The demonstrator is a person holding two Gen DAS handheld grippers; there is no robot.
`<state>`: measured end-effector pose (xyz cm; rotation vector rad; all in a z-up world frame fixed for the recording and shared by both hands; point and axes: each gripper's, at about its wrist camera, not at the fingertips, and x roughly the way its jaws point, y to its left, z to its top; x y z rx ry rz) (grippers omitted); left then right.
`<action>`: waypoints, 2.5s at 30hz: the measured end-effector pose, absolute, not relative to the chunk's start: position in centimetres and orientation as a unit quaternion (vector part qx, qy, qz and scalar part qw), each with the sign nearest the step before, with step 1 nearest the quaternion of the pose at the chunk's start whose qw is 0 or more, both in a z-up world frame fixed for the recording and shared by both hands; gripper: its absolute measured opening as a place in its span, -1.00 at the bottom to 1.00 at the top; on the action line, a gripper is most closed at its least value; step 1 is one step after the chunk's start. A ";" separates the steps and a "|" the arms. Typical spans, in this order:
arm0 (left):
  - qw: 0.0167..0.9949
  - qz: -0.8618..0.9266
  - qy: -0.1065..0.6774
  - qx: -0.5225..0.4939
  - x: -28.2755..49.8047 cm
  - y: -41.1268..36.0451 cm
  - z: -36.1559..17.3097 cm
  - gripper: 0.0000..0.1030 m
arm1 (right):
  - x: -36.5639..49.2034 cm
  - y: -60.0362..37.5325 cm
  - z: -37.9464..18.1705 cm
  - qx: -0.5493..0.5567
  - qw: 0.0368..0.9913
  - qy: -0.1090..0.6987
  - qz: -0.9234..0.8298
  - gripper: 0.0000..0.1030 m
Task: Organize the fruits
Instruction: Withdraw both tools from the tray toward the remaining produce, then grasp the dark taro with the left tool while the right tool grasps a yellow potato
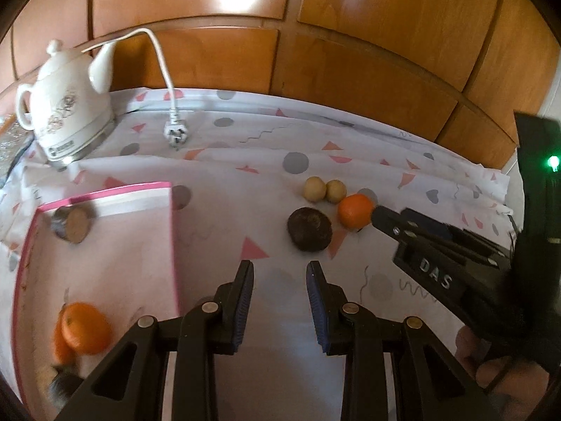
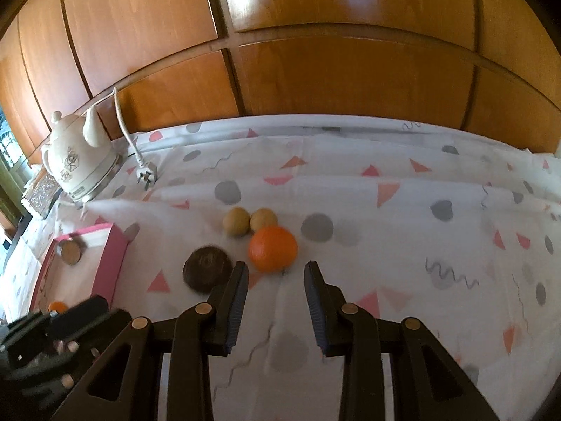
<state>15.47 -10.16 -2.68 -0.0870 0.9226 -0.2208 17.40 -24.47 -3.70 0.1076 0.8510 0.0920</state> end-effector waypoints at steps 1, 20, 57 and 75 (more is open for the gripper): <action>0.887 -0.108 0.446 -0.043 15.9 -10.4 -2.9 -0.39 | 17.8 -24.5 -3.7 0.051 0.908 0.413 0.047 -0.36; 0.876 -0.131 0.459 -0.068 20.6 -12.1 -5.3 -0.29 | 25.0 -21.6 -5.4 -0.060 0.871 0.467 0.140 -0.41; 0.850 -0.159 0.487 -0.124 20.8 -12.0 -6.6 -0.15 | 26.2 -22.4 -6.1 -0.052 0.846 0.499 0.179 -0.46; 0.845 -0.185 0.488 -0.113 14.9 -11.8 -5.8 -0.39 | 20.3 -23.1 -5.7 -0.061 0.834 0.502 0.223 -0.51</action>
